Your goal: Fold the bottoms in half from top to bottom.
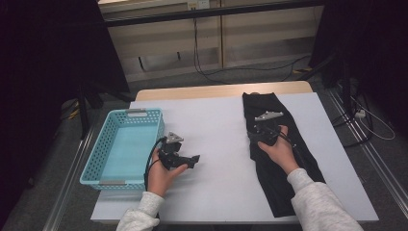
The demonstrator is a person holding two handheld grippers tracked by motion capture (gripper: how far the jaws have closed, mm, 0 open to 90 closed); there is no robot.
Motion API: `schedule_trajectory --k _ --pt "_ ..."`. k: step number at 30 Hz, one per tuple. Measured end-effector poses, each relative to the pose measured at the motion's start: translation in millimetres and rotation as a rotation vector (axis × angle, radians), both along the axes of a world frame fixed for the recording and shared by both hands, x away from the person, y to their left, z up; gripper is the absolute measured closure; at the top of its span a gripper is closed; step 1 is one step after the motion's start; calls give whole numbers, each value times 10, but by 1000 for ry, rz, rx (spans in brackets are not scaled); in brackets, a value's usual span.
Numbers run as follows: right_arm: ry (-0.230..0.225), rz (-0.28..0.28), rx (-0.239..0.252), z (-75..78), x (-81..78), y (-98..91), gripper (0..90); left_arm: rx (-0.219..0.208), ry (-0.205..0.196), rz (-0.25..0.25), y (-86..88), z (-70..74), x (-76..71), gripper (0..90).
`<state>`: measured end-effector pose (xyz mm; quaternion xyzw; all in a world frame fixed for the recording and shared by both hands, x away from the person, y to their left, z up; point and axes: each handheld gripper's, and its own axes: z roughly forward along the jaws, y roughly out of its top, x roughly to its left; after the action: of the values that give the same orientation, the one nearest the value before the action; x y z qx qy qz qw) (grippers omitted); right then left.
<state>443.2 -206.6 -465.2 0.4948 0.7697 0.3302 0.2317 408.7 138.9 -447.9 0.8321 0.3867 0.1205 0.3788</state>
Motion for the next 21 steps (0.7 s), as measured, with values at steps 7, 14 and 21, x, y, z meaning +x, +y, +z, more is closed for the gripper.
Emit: schedule_trajectory --k 7,14,21 --pt "-4 -14 -7 8 14 -29 678 3 5 0 4 -8 7 96" --pt "-13 -33 0 3 25 -106 835 -4 2 -1 -6 -5 2 97" --pt "-9 -7 40 21 11 -132 848 -8 6 2 20 8 13 97"
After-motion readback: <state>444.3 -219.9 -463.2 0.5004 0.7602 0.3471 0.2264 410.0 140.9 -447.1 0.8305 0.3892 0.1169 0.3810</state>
